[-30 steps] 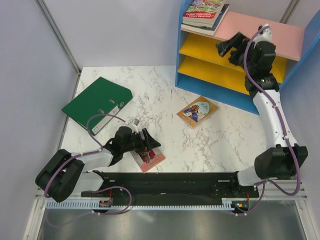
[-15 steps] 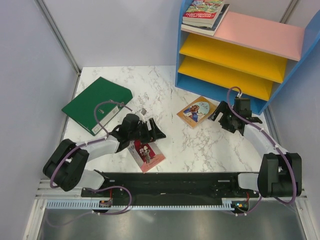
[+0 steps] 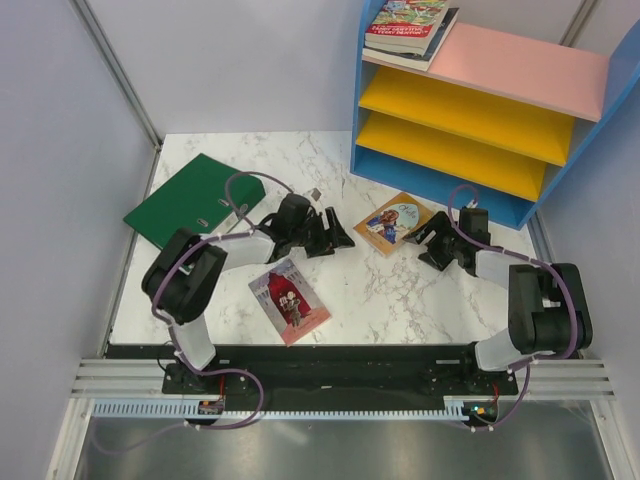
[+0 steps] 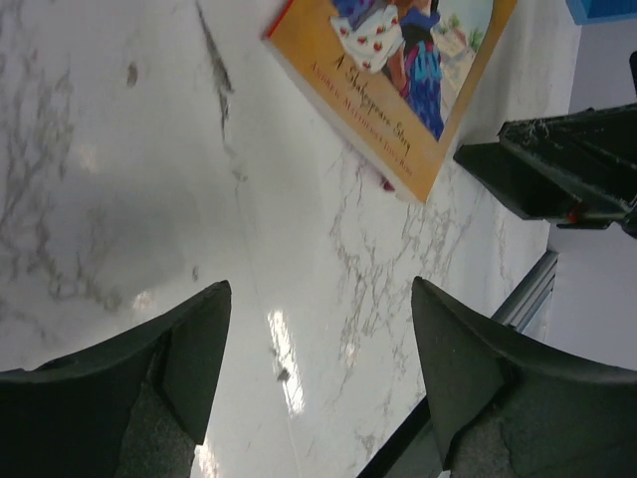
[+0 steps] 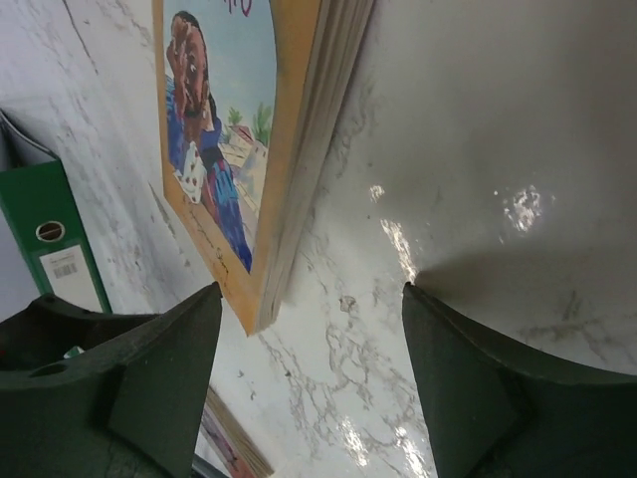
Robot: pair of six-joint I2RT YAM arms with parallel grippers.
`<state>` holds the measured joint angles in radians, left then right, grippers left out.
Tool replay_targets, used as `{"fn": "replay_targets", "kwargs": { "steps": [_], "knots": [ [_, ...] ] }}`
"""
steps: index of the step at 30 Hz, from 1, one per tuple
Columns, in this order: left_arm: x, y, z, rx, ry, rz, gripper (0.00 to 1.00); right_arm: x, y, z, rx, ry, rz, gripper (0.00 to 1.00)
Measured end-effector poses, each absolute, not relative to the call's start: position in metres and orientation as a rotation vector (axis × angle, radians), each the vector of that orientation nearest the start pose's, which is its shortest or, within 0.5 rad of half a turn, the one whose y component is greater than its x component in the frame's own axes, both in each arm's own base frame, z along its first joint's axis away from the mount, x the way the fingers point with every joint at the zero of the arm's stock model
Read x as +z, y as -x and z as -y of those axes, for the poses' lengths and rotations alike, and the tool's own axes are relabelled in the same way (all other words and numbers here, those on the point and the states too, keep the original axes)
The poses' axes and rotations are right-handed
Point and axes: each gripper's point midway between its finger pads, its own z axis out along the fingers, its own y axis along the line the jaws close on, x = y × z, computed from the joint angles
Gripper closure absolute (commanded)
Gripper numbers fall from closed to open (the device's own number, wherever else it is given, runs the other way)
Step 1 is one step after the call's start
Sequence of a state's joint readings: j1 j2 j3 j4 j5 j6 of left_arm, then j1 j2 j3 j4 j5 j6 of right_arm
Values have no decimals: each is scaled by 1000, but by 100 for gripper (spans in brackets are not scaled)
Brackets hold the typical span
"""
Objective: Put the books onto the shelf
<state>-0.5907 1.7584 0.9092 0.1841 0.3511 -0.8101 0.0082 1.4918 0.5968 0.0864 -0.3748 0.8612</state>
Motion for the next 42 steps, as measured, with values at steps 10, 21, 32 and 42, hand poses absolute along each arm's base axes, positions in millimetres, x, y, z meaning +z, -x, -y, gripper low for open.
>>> {"fn": "replay_targets", "kwargs": {
  "steps": [10,21,32,42],
  "knots": [
    [46,-383,370,-1143,64,-2449,24,38,-369,-105,952,-897,-2235,30],
    [43,-401,388,-1209,88,-2485,30,23,-386,-113,961,-927,-2237,96],
    [46,-367,366,-1128,8,-2539,27,50,-373,-121,897,-700,-2298,100],
    [107,-305,317,-1077,-153,-2460,21,110,-316,-132,944,-286,-2351,100]
  ]
}}
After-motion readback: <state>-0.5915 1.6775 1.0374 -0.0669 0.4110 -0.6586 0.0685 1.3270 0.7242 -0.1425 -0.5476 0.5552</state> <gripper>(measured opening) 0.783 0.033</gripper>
